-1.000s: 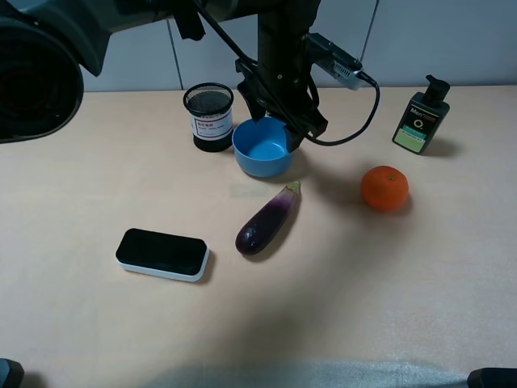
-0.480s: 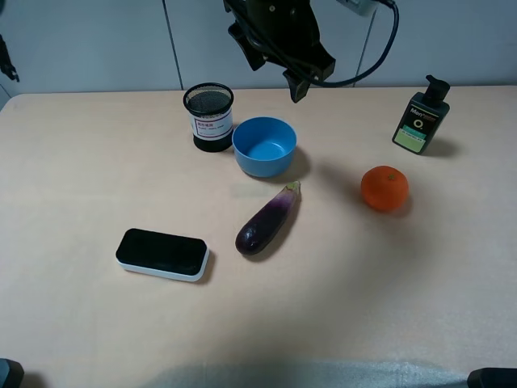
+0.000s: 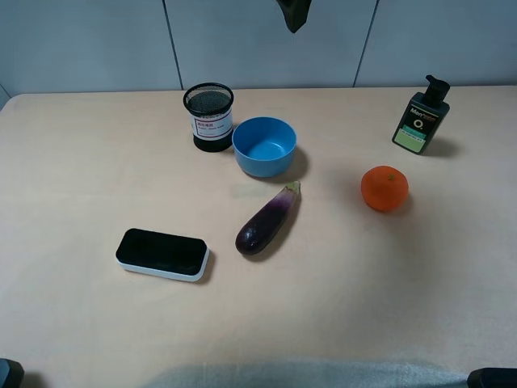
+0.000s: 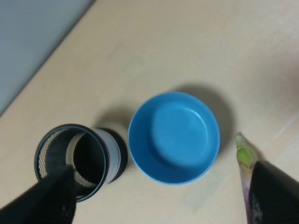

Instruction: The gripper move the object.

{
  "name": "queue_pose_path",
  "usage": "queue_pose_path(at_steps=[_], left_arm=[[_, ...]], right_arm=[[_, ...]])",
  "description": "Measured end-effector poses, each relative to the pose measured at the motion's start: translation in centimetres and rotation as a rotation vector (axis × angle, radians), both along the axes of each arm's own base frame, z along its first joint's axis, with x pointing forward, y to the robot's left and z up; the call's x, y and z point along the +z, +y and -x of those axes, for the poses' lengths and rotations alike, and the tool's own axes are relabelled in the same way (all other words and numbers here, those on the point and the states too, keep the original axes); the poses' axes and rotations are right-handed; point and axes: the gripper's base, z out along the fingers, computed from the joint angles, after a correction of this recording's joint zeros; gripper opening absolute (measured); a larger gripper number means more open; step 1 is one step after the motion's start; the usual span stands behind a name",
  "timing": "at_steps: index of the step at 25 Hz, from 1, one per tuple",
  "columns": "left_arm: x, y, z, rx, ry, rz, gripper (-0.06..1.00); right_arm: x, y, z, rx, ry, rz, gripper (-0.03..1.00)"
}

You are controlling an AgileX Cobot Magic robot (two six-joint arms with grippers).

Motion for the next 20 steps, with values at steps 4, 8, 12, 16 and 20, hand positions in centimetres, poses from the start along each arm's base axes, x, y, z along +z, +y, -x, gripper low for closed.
queue_pose_path(at_steps=[4,8,12,16,20], left_arm=[[0.8,1.2,1.2,0.000,0.007,-0.009,0.75],[0.3,2.9,2.7,0.004,0.034,-0.059,0.75],[-0.4,5.1,4.2,0.018,0.082,-0.097,0.75],[-1.5,8.3,5.5,0.062,0.147,-0.123,0.75],[-2.1,12.0,6.8,0.127,0.185,-0.142,0.75]], right_arm=[[0.0,0.0,0.0,0.000,0.000,0.000,0.61],[0.0,0.0,0.0,0.000,0.000,0.000,0.61],[0.0,0.0,0.0,0.000,0.000,0.000,0.61],[0.0,0.0,0.0,0.000,0.000,0.000,0.61],[0.0,0.0,0.0,0.000,0.000,0.000,0.61]])
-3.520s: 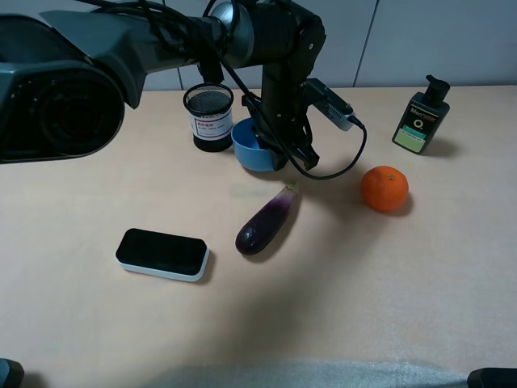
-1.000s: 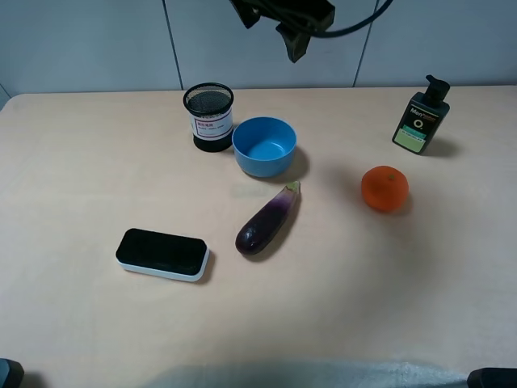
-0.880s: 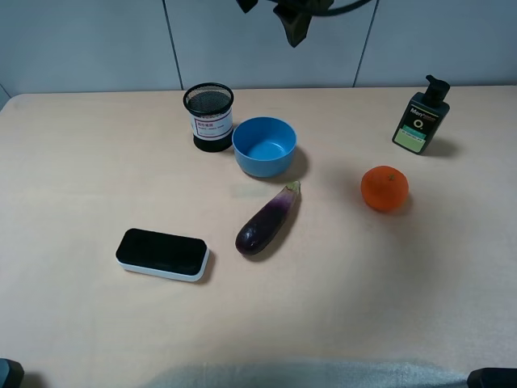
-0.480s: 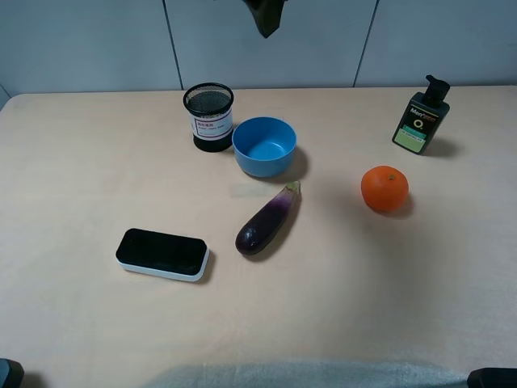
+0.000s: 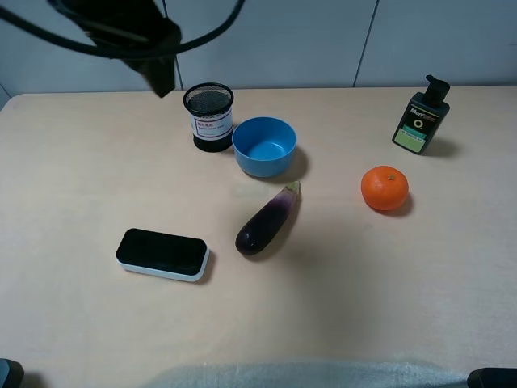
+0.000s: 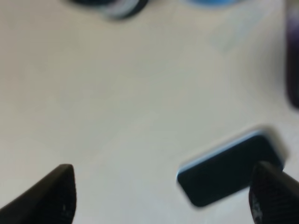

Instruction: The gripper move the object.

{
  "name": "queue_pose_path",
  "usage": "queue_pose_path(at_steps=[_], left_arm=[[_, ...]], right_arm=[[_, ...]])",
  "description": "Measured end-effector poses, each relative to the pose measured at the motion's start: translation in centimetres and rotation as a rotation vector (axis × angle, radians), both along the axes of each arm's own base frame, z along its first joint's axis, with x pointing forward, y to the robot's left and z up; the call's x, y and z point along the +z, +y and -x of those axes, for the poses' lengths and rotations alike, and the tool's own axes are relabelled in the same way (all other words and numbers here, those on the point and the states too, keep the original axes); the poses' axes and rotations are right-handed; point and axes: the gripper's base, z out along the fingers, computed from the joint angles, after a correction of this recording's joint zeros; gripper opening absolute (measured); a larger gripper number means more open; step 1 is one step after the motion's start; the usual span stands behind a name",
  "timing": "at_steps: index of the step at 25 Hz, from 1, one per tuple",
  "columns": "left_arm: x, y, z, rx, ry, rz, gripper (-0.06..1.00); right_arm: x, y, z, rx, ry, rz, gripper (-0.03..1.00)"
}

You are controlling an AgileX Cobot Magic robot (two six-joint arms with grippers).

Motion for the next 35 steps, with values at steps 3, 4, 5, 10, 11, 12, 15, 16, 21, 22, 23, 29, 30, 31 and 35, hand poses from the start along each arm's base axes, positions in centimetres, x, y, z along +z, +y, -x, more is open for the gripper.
queue_pose_path(at_steps=[3,4,5,10,11,12,15,16,21,22,23,29,30,31,35], left_arm=[[-0.1,3.3,1.2,0.068,0.012,-0.006,0.75],[-0.1,4.4,1.5,0.096,0.013,-0.005,0.75],[-0.2,5.6,1.9,0.127,0.010,-0.003,0.75],[-0.8,11.1,4.5,0.290,0.005,0.027,0.75],[-0.9,11.9,4.9,0.324,-0.002,0.041,0.75],[-1.0,12.7,5.5,0.354,-0.009,0.059,0.75],[-1.1,14.5,7.4,0.431,-0.042,0.104,0.75],[-1.2,15.0,8.1,0.450,-0.052,0.113,0.75],[-1.6,16.3,11.9,0.500,-0.100,0.149,0.75],[-1.7,16.5,12.6,0.506,-0.105,0.152,0.75],[-1.9,16.7,13.4,0.512,-0.120,0.158,0.75],[-1.2,17.4,17.5,0.538,-0.225,0.200,0.75],[-1.0,17.4,18.1,0.538,-0.243,0.214,0.75],[-0.9,17.4,18.8,0.535,-0.259,0.231,0.75],[-0.5,17.2,20.9,0.519,-0.329,0.297,0.75]], right_arm=[[0.0,0.0,0.0,0.000,0.000,0.000,0.61],[0.0,0.0,0.0,0.000,0.000,0.000,0.61],[0.0,0.0,0.0,0.000,0.000,0.000,0.61],[0.0,0.0,0.0,0.000,0.000,0.000,0.61],[0.0,0.0,0.0,0.000,0.000,0.000,0.61],[0.0,0.0,0.0,0.000,0.000,0.000,0.61],[0.0,0.0,0.0,0.000,0.000,0.000,0.61],[0.0,0.0,0.0,0.000,0.000,0.000,0.61],[0.0,0.0,0.0,0.000,0.000,0.000,0.61],[0.0,0.0,0.0,0.000,0.000,0.000,0.61],[0.0,0.0,0.0,0.000,0.000,0.000,0.61],[0.0,0.0,0.0,0.000,0.000,0.000,0.61],[0.0,0.0,0.0,0.000,0.000,0.000,0.61],[0.0,0.0,0.0,0.000,0.000,0.000,0.61],[0.0,0.0,0.0,0.000,0.000,0.000,0.61]])
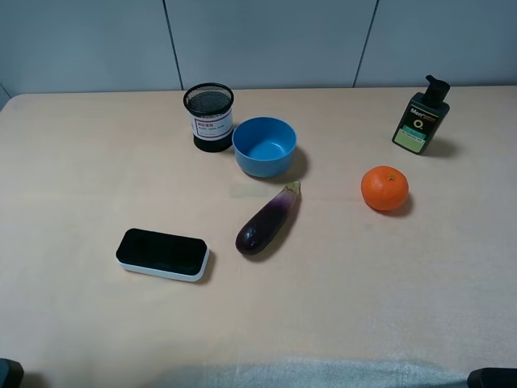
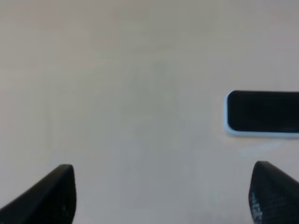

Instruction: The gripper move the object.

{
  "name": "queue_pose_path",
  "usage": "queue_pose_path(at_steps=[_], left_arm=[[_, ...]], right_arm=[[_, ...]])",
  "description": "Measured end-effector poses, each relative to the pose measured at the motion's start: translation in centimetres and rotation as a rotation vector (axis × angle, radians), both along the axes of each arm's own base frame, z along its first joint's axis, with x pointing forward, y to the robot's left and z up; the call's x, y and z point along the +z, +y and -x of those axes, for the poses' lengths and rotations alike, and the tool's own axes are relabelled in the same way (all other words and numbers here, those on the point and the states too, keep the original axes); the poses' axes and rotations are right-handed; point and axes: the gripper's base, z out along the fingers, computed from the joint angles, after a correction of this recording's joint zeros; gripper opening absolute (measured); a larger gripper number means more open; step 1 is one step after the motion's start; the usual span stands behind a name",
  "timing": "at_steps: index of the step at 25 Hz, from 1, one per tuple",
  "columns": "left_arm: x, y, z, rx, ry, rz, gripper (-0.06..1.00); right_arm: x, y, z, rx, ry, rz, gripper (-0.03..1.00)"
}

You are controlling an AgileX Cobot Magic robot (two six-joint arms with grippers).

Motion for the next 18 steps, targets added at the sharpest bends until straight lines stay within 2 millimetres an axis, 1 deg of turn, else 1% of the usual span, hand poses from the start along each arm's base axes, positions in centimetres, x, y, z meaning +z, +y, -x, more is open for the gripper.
queue_pose_path(at_steps=[2,4,9,11,14,18], left_arm=[[-0.3,0.0,0.8,-0.003,-0.024,0.008,0.75],[-0.9,0.0,1.3,-0.003,-0.030,0.010,0.75],[-3.0,0.1,1.5,0.001,0.001,0.009,0.75],[-3.6,0.1,1.6,0.015,0.006,0.012,0.75],[-3.6,0.1,1.9,0.018,-0.031,0.008,0.75],[-3.5,0.2,3.0,0.012,-0.102,0.009,0.75]], right_arm=[[0.0,0.0,0.0,0.000,0.000,0.000,0.61],[0.0,0.0,0.0,0.000,0.000,0.000,0.61],[0.0,0.0,0.0,0.000,0.000,0.000,0.61],[0.0,0.0,0.0,0.000,0.000,0.000,0.61],[0.0,0.0,0.0,0.000,0.000,0.000,0.61],[0.0,0.0,0.0,0.000,0.000,0.000,0.61]])
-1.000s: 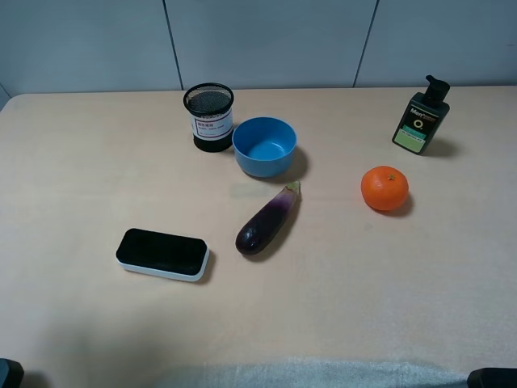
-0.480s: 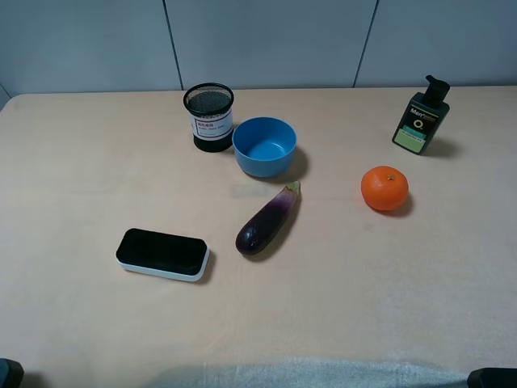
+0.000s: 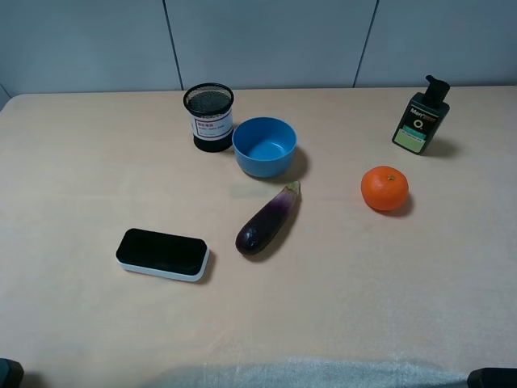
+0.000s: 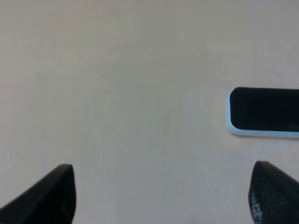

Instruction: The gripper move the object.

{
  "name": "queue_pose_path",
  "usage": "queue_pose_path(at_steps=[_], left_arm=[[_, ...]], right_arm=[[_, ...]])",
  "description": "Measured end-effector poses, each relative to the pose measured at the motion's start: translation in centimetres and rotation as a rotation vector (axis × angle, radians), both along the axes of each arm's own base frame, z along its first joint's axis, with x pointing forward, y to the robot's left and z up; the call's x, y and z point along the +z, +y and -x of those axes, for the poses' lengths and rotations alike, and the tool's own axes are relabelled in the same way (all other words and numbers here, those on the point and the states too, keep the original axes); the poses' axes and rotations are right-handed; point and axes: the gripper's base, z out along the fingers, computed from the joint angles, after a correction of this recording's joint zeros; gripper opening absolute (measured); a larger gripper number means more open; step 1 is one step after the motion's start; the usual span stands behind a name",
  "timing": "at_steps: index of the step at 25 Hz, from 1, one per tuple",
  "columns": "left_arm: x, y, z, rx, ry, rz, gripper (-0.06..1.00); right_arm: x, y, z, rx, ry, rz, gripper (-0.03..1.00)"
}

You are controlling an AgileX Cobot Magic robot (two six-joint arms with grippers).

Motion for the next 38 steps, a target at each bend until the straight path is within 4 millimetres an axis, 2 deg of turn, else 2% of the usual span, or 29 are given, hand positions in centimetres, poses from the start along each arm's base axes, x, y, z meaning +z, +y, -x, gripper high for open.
queue_pose_path(at_steps=[3,10,18,38], left_arm=[[-0.2,0.0,0.9,-0.002,-0.046,0.001,0.75],[-2.7,0.1,1.5,-0.001,-0.066,0.001,0.75],[-2.8,0.1,2.9,0.004,-0.180,0.003,0.75],[-3.0,0.1,2.8,0.001,-0.191,-0.002,0.75]], right_arm=[[0.0,0.0,0.0,0.000,0.000,0.000,0.61],[0.0,0.0,0.0,0.000,0.000,0.000,0.61],[0.0,0.0,0.0,0.000,0.000,0.000,0.61],[0.0,0.0,0.0,0.000,0.000,0.000,0.61]])
